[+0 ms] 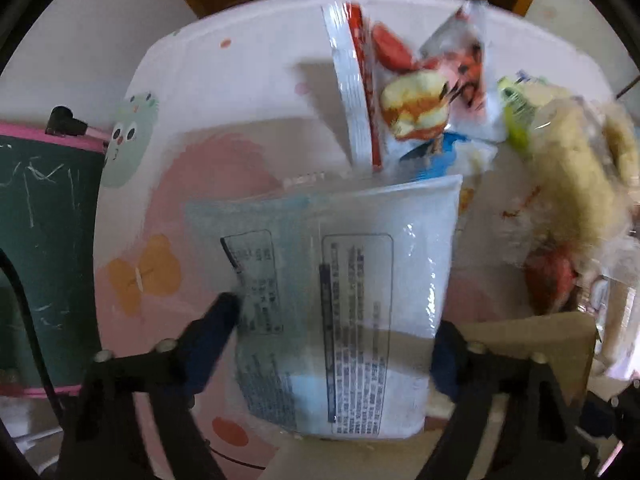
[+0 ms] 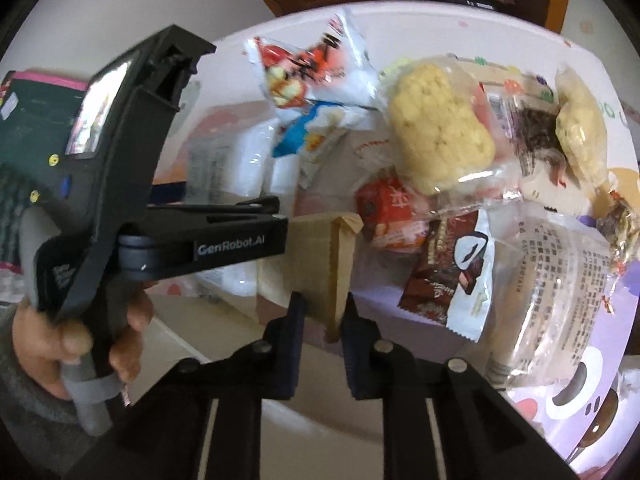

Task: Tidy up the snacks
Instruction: 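Grasp the clear blue-labelled bag with the left tool while the right tool grasps the tan wafer bar, then carry the blue-labelled bag and wafer bar into the white tray and release both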

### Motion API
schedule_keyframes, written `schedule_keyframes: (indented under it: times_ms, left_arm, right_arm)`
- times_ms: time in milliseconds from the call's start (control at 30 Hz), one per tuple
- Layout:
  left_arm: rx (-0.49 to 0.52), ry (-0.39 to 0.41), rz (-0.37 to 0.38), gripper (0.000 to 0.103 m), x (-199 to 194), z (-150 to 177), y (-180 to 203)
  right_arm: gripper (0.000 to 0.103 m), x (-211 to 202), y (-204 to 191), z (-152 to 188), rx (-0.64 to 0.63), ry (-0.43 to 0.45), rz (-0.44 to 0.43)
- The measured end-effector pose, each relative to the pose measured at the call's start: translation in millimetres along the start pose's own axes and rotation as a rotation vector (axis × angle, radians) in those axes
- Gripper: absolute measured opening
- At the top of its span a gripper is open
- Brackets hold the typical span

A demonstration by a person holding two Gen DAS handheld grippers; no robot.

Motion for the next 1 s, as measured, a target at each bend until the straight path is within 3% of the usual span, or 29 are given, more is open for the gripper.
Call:
schedule_keyframes:
  times_ms: [100, 200, 433, 667, 1000]
  left_arm:
    - [-0.011, 0.044, 0.043, 0.059, -19, 9, -14]
    - [-0.034, 0.09, 0.067, 0.05, -38, 14, -27]
    - [-0.055, 0.248, 0.117, 0.046, -109, 25, -58]
    - [-0.003, 0.396, 0.214, 0.046, -190, 47, -68]
    - [0.157, 0.489, 0.327, 0.046, -262, 96, -51]
  right_arm:
    - [0.013, -19, -8, 3, -0.03, 0.039, 0.018]
    - [0.012, -36, -15, 4, -0.056, 0.076, 0.047]
    - [0.011, -77, -29, 3, -0.073, 0.15, 0.11]
    - [0.011, -117, -56, -5, -0.063, 0.265, 0.196]
    - [0.011, -185, -93, 20, -0.062, 0.422, 0.318]
Point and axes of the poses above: each gripper's, at about its wrist camera, not at the fingertips, and x roughly the way its jaws point, y to its right, z to its underside, the point moved 4 cm from there along x, roughly the way its jaws point, and after that the axes turned 3 degrees about -x, right-handed, at the moved point
